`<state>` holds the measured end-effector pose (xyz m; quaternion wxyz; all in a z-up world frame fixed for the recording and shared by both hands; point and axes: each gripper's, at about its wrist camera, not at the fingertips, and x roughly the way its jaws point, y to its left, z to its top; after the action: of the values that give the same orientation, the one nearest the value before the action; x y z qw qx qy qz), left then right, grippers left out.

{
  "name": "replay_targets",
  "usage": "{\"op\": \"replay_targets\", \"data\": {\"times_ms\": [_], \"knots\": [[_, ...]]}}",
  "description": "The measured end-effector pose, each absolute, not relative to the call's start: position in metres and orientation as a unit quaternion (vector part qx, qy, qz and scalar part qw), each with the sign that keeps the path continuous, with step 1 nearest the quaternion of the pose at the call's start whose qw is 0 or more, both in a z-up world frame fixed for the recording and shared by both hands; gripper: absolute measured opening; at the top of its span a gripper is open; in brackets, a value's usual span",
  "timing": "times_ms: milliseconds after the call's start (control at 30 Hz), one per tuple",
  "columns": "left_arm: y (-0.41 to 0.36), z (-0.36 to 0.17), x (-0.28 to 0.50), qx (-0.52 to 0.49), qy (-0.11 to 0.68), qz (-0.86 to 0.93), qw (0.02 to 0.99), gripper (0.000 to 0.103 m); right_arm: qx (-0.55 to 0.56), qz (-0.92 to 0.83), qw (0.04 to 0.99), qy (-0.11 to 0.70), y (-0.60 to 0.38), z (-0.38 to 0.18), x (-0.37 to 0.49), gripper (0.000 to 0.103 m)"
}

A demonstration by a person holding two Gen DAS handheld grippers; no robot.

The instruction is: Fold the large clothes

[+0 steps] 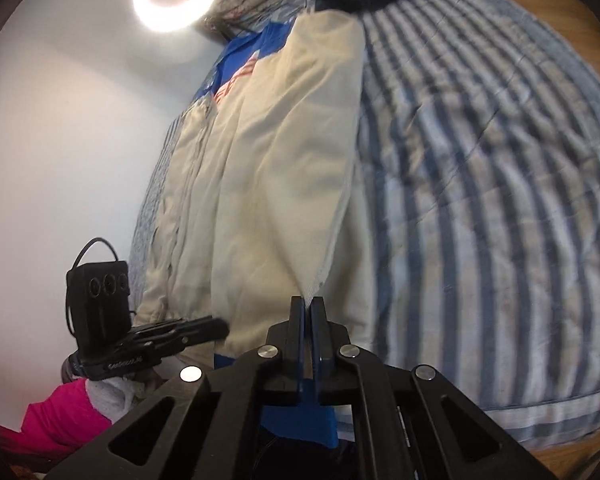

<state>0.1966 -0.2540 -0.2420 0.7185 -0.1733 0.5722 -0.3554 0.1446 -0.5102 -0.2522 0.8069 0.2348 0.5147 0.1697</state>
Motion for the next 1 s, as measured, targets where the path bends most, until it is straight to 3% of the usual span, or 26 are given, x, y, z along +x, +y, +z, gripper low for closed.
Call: {"op": "replay_targets", "data": {"times_ms": [133, 167, 200, 267, 300, 567, 633, 667, 700, 867, 1000], "knots": [[-0.257, -0.243, 0.196, -0.154, 0.572, -0.349, 0.726, 0.003, 0.251, 0.178, 0.799, 0.516, -0.511, -0.268, 0.149, 0.004], [-0.255, -0.241, 0.196, -0.155, 0.571, -0.348, 0.727, 0.003, 0.243, 0.175, 0.799, 0.521, -0.51, -0.271, 0.149, 0.011], [-0.253, -0.239, 0.196, -0.153, 0.569, -0.348, 0.729, 0.003, 0.231, 0.167, 0.801, 0.526, -0.511, -0.273, 0.149, 0.027], [-0.249, -0.232, 0.194, -0.146, 0.563, -0.345, 0.737, 0.003, 0.237, 0.163, 0.805, 0.519, -0.516, -0.274, 0.147, 0.047], [-0.247, -0.229, 0.193, -0.147, 0.561, -0.345, 0.738, 0.003, 0.251, 0.166, 0.804, 0.512, -0.523, -0.275, 0.145, 0.047], [-0.248, -0.205, 0.187, -0.152, 0.524, -0.351, 0.761, 0.003, 0.329, 0.209, 0.778, 0.492, -0.534, -0.298, 0.168, 0.047], [-0.254, -0.208, 0.19, -0.146, 0.525, -0.353, 0.761, 0.003, 0.309, 0.216, 0.781, 0.499, -0.522, -0.302, 0.179, 0.039], [-0.256, -0.21, 0.191, -0.144, 0.526, -0.351, 0.761, 0.003, 0.296, 0.215, 0.78, 0.507, -0.515, -0.305, 0.185, 0.024], [-0.259, -0.214, 0.194, -0.142, 0.528, -0.348, 0.762, 0.003, 0.292, 0.213, 0.779, 0.513, -0.511, -0.308, 0.187, 0.016], [-0.269, -0.243, 0.197, -0.121, 0.552, -0.334, 0.754, 0.003, 0.278, 0.195, 0.788, 0.513, -0.503, -0.304, 0.185, 0.007], [-0.266, -0.231, 0.193, -0.128, 0.526, -0.326, 0.775, 0.003, 0.284, 0.185, 0.799, 0.497, -0.499, -0.287, 0.18, 0.005]]}}
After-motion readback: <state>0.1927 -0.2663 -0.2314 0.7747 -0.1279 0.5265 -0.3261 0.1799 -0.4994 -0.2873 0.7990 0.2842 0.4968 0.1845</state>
